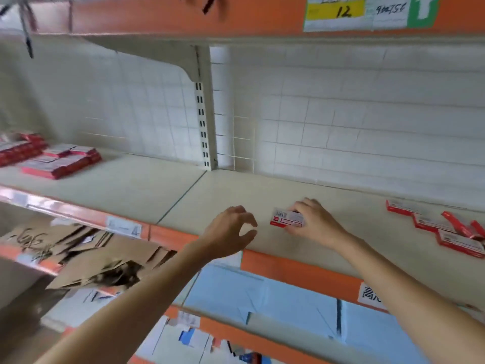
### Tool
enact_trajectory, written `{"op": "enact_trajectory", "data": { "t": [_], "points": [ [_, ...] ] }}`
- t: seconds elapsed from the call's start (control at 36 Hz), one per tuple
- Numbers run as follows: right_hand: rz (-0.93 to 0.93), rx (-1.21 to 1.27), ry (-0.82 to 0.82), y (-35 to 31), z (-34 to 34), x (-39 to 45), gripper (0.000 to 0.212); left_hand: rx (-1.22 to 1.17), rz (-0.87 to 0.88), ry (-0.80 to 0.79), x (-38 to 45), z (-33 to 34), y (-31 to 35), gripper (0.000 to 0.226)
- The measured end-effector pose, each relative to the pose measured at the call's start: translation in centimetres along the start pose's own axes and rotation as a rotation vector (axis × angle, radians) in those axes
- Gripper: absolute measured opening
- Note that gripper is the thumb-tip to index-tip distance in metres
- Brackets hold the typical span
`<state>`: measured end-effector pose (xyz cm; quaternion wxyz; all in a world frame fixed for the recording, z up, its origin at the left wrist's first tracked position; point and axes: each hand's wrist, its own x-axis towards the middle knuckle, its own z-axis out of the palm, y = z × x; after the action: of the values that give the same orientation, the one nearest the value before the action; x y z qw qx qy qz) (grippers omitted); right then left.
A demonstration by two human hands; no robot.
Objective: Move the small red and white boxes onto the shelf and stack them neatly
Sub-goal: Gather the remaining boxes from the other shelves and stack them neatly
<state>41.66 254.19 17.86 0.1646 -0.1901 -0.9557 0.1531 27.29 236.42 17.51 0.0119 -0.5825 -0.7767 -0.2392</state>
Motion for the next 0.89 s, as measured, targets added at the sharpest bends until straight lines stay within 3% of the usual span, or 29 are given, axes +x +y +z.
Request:
{"op": "enact_trajectory", "data": {
  "t": [0.33, 0.58, 0.72, 0.89],
  "points": [
    [-0.207, 0.033, -0.003, -17.2, 7.9, 8.9, 0.038, 0.073, -0.118, 0.103, -10.0, -10.3, -15.0, 0.021],
    [-0.370, 0.080, -0.107, -31.8, 17.1, 15.3, 0.034, 0.104, -0.248, 0.121, -18.6, -17.5, -27.6, 0.017],
    [-0.434, 0.007, -0.148, -35.1, 20.3, 18.1, 0.034, 0.110, -0.265, 0.161, -19.7, -19.0, -32.1, 0.017],
    [-0.337, -0.004, -0.109, -35.3, 20.9, 23.6, 0.039, 0.084, -0.279, 0.265, -17.9, -18.3, -35.3, 0.018]
  ]
}}
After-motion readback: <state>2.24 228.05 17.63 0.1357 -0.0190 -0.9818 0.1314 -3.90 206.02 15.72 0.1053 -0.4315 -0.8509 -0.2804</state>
